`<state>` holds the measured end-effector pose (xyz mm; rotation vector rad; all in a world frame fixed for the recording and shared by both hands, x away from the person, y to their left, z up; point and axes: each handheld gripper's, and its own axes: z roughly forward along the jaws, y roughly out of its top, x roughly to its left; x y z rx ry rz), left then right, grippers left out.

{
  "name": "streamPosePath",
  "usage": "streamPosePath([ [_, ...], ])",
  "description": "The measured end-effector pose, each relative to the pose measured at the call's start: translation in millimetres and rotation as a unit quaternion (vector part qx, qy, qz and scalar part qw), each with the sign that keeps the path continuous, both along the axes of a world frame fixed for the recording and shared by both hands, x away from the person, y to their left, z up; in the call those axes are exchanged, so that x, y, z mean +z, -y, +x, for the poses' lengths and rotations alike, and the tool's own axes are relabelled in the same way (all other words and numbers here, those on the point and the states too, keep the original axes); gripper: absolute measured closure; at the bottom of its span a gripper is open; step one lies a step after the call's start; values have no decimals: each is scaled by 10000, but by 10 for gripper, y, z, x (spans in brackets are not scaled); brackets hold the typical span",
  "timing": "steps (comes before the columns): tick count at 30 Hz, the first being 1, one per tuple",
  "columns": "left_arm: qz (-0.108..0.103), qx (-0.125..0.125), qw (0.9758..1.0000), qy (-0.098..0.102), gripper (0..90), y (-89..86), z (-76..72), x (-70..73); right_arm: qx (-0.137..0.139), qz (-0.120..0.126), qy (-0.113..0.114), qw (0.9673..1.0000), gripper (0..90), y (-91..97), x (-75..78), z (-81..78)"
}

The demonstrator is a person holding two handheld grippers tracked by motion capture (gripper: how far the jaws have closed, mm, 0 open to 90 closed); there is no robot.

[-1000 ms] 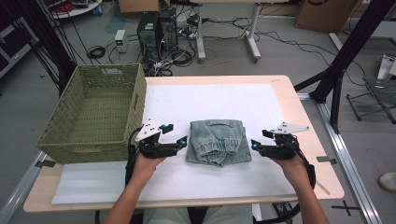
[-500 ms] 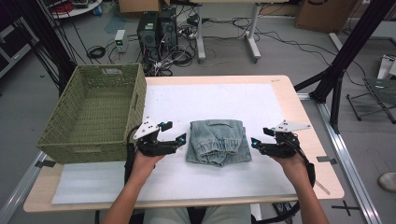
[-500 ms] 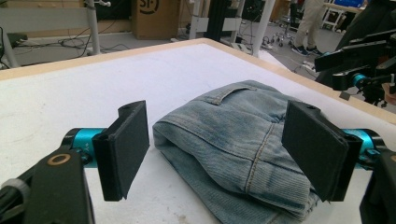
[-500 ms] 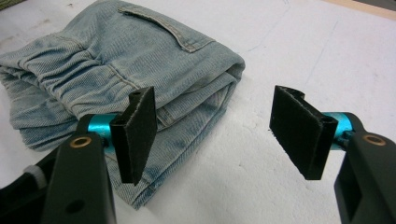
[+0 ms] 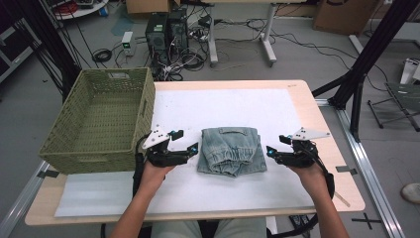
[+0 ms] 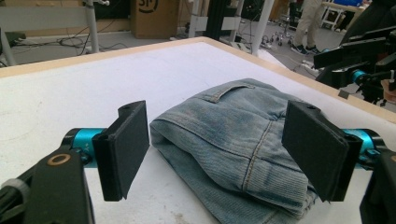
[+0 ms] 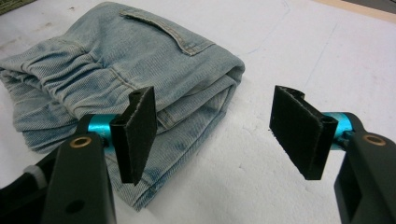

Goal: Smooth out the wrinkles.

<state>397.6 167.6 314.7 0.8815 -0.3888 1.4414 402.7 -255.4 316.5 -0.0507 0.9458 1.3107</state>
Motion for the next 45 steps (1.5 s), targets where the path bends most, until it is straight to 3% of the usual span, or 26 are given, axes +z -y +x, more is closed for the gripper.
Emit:
streamPosePath([
  [6, 56, -52, 10000, -33, 250, -13, 6, 13, -29, -17, -14, 10000, 326, -52, 22, -3],
  [12, -50, -145, 9999, -52, 248, 12, -3, 74, -8, -17, -36, 10000, 327, -80, 27, -9],
  [14, -22, -172, 9998, -67, 248, 55, -19, 113, 21, -41, -14, 10000, 327, -99, 26, -27],
  [18, 42, 53, 10000, 29, 252, 207, -40, 217, 70, -203, 58, 9998, 337, -216, 62, -86],
  [19, 93, 151, 9998, 14, 290, 291, -17, 287, 90, -300, 90, 9995, 340, -306, 104, -120],
  [22, 109, 135, 9998, -94, 295, 369, 26, 365, 50, -425, 49, 9991, 343, -405, 165, -139],
  [23, 188, 142, 9995, -192, 303, 449, 76, 432, 23, -552, -64, 9985, 344, -502, 243, -133],
  [28, 362, 299, 9982, -381, 341, 595, 210, 539, -233, -716, -292, 9967, 344, -680, 397, -50],
  [31, 410, 610, 9956, -580, 355, 675, 344, 590, -560, -775, -645, 9933, 352, -791, 512, 102],
  [36, 567, 819, 9936, -539, 386, 700, 343, 558, -705, -866, -755, 9909, 457, -814, 532, 154],
  [37, 686, 962, 9911, -606, 390, 720, 364, 543, -813, -913, -829, 9890, 474, -842, 521, 188],
  [41, 796, 1025, 9896, -612, 417, 740, 390, 491, -646, -945, -1018, 9882, 495, -821, 496, 233],
  [45, 834, 1066, 9893, -542, 436, 748, 384, 410, -598, -1067, -1044, 9870, 506, -800, 431, 233],
])
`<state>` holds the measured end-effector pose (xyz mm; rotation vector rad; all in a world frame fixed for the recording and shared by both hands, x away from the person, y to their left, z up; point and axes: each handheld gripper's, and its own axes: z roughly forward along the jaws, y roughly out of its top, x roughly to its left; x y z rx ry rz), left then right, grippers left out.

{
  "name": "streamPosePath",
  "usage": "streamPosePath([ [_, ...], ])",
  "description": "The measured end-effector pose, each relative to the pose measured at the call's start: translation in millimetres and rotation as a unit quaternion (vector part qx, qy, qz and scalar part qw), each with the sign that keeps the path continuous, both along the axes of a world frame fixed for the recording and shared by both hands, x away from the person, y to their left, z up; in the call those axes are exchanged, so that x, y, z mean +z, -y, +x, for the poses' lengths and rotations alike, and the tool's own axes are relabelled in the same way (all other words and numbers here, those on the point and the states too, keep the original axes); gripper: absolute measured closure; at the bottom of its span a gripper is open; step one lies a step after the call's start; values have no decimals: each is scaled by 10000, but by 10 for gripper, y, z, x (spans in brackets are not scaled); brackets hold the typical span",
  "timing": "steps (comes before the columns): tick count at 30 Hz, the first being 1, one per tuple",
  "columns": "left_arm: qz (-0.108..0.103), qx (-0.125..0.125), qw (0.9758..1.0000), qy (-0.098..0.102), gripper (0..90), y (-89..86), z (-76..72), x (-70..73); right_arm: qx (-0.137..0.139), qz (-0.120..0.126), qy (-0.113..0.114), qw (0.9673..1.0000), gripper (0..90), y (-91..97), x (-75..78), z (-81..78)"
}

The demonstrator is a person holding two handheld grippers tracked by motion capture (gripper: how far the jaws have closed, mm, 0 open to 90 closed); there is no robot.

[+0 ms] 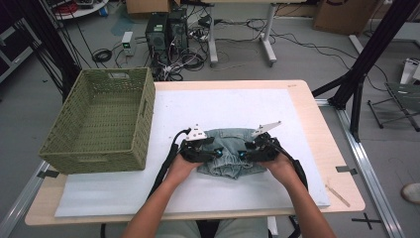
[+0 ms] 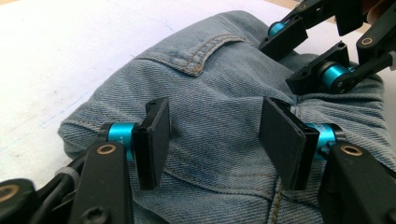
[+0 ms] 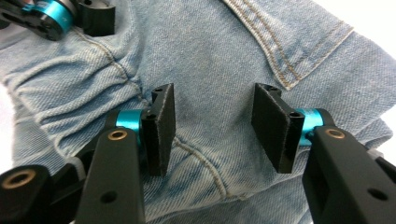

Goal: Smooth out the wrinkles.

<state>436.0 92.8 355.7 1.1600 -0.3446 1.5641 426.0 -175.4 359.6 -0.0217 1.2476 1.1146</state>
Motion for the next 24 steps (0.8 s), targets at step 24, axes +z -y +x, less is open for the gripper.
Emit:
streamPosePath([
  [24, -226, -288, 9993, -65, 374, 55, -24, 139, -59, 503, 308, 9982, 424, 112, 80, -39],
])
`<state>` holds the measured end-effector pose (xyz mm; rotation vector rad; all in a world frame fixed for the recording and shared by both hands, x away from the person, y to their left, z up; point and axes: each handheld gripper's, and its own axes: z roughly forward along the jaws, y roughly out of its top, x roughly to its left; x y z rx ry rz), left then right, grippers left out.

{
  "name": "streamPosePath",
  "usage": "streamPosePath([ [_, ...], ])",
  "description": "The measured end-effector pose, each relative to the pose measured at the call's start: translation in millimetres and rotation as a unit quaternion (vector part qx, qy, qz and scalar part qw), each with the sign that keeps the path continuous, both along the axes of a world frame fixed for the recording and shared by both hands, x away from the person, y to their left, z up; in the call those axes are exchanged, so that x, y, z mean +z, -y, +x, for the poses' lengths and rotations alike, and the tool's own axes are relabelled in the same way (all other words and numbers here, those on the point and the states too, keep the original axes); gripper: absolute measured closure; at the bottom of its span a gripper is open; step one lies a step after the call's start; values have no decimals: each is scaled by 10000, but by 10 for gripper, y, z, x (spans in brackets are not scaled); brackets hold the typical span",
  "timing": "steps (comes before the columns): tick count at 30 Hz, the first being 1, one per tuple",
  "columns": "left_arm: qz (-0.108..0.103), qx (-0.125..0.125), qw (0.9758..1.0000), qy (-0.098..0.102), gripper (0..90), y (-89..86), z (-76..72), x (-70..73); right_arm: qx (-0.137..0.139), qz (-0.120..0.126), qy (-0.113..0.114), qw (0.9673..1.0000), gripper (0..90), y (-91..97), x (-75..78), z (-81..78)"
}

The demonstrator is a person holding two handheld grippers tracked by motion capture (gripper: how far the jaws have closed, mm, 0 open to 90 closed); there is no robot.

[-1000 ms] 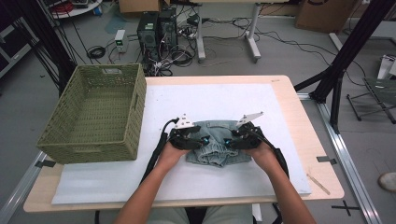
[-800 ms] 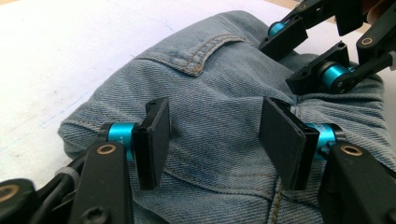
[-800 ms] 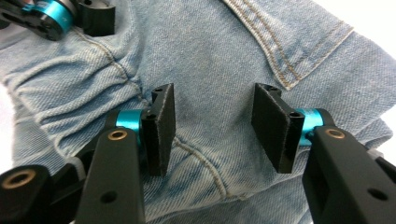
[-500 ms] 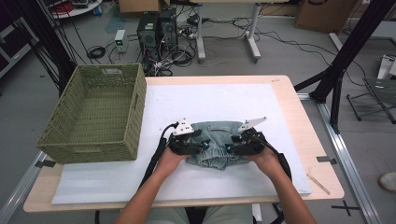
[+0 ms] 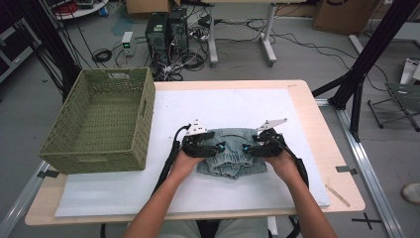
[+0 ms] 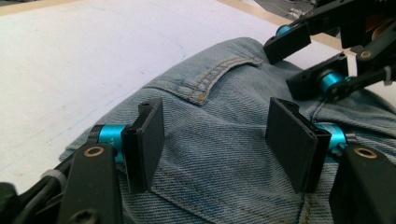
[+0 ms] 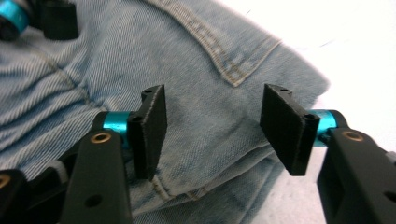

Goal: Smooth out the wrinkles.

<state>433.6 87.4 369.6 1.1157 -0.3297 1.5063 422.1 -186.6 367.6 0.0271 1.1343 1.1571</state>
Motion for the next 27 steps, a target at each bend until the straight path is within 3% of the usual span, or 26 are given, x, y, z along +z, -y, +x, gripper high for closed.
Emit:
streamPosePath([
  [8, 168, 290, 9994, -100, 400, 45, 46, -80, -10, -197, -139, 9997, 457, 22, -70, 98],
  [15, 201, 176, 9995, -180, 426, 24, 58, -126, -34, -245, -112, 9996, 461, 23, -126, 108],
  [17, 209, 129, 9997, -96, 431, 7, 21, -125, -3, -234, -121, 9997, 461, 33, -141, 98],
  [18, 49, -149, 9998, 93, 443, -42, -44, -112, 82, -207, 39, 9997, 460, 53, -167, 47],
  [19, 49, -149, 9998, 93, 443, -42, -44, -112, 82, -207, 39, 9997, 460, 53, -167, 47],
  [20, -65, -523, 9985, 141, 443, -84, -88, -89, 210, -153, 187, 9995, 448, 69, -179, 9],
  [21, -77, -616, 9980, 156, 442, -92, -99, -81, 406, -73, 367, 9985, 427, 91, -190, -45],
  [22, -86, -653, 9977, 180, 423, -82, -122, -50, 395, -22, 438, 9983, 420, 91, -180, -77],
  [25, 4, -493, 9987, 114, 410, -31, -90, -28, 306, -40, 324, 9990, 416, 74, -125, -63],
  [27, 70, -314, 9995, -7, 406, 12, -25, -17, 157, -83, 119, 9998, 412, 45, -84, -4],
])
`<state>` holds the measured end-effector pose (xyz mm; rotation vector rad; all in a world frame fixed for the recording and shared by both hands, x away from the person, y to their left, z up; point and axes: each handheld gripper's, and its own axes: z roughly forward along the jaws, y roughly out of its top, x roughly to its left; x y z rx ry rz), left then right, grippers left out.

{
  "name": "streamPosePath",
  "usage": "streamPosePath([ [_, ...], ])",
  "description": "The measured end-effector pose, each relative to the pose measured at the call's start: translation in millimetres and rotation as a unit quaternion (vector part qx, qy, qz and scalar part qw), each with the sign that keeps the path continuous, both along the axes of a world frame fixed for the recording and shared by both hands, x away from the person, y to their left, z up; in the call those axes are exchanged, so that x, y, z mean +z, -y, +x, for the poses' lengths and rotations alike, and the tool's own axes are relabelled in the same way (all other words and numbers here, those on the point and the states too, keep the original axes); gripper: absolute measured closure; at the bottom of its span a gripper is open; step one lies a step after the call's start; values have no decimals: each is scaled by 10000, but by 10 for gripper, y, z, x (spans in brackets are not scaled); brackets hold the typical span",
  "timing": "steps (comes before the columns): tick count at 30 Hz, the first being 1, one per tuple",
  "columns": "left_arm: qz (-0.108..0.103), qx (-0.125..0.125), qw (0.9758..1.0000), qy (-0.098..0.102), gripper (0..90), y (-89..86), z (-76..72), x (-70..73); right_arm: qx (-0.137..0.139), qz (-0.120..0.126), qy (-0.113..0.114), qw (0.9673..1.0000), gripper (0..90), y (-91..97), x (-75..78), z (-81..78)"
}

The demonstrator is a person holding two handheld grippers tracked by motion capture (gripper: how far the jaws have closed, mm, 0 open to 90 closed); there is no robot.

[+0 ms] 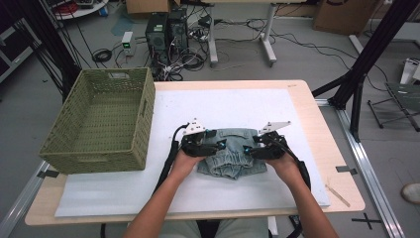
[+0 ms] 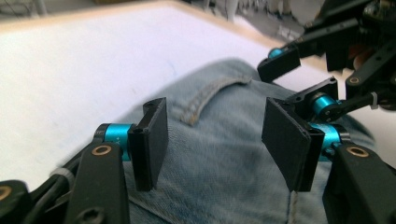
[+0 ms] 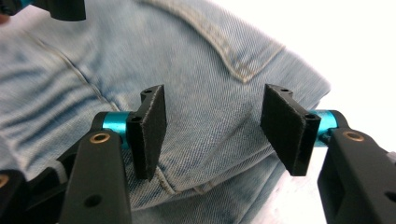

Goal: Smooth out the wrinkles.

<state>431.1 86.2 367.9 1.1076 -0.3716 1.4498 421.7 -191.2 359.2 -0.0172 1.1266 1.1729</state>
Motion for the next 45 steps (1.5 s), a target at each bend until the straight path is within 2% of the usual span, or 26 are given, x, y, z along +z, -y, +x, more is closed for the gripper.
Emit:
streamPosePath([
  [1, 37, 216, 9997, -103, 389, 40, 59, 0, -79, -31, -77, 9999, 412, -15, 10, 53],
  [2, 37, 216, 9997, -103, 389, 40, 59, 0, -79, -31, -77, 9999, 412, -15, 10, 53],
  [3, 48, 301, 9995, -130, 390, 55, 77, -2, -80, -61, -186, 9998, 420, -7, 4, 86],
  [5, 68, 561, 9983, -113, 398, 93, 98, -45, -72, -59, -271, 9996, 429, 8, -11, 107],
  [8, 46, 562, 9983, -135, 435, 98, 107, -94, -141, -104, -265, 9995, 438, 8, -47, 110],
  [12, 87, 431, 9990, -50, 445, 56, 66, -151, -37, -153, -310, 9994, 450, 54, -118, 77],
  [13, 37, 240, 9997, 90, 438, 15, 0, -165, 146, -81, -110, 9998, 449, 113, -159, 8],
  [14, 37, 240, 9997, 90, 420, 15, 0, -165, 146, -81, -110, 9998, 449, 113, -159, 8],
  [15, -40, 27, 9997, 225, 411, -33, -63, -178, 422, 54, 136, 9990, 445, 200, -211, -74],
  [16, -40, 27, 9997, 225, 406, -33, -63, -178, 422, 54, 136, 9990, 445, 200, -211, -74],
  [17, -73, -72, 9996, 275, 400, -62, -92, -181, 608, 193, 302, 9975, 454, 293, -263, -142],
  [20, -140, -284, 9987, 408, 395, -139, -154, -198, 581, 222, 377, 9974, 495, 369, -296, -174],
  [21, -164, -358, 9984, 399, 392, -197, -166, -202, 392, 191, 297, 9986, 555, 414, -313, -147],
  [22, -164, -358, 9984, 399, 391, -197, -166, -202, 392, 191, 297, 9986, 555, 414, -313, -147],
  [25, -223, -341, 9985, 367, 382, -273, -161, -210, 36, 25, 41, 10000, 635, 421, -335, -3],
  [29, -254, -328, 9984, 373, 382, -297, -162, -209, -118, -69, -133, 9998, 673, 395, -331, 111],
  [31, -261, -352, 9983, 381, 382, -305, -165, -210, -362, -140, -210, 9990, 704, 349, -340, 197],
  [35, -277, -390, 9980, 412, 382, -329, -173, -212, -347, -120, -229, 9991, 723, 358, -361, 228],
  [37, -296, -433, 9977, 435, 382, -359, -186, -227, -481, -137, -182, 9986, 735, 333, -395, 214],
  [40, -312, -449, 9975, 455, 382, -390, -193, -242, -507, -152, -203, 9984, 733, 332, -396, 201],
  [41, -324, -458, 9973, 464, 382, -404, -193, -250, -475, -152, -182, 9986, 693, 345, -388, 190],
  [42, -322, -449, 9974, 462, 382, -422, -191, -256, -475, -152, -182, 9986, 693, 345, -388, 190],
  [43, -358, -444, 9974, 451, 382, -453, -183, -266, -305, -86, -151, 9994, 613, 374, -396, 169],
  [44, -358, -444, 9974, 451, 382, -453, -183, -266, -305, -86, -151, 9994, 613, 374, -396, 169],
  [45, -369, -461, 9973, 435, 382, -483, -176, -273, -107, 87, -86, 9999, 575, 423, -407, 135],
])
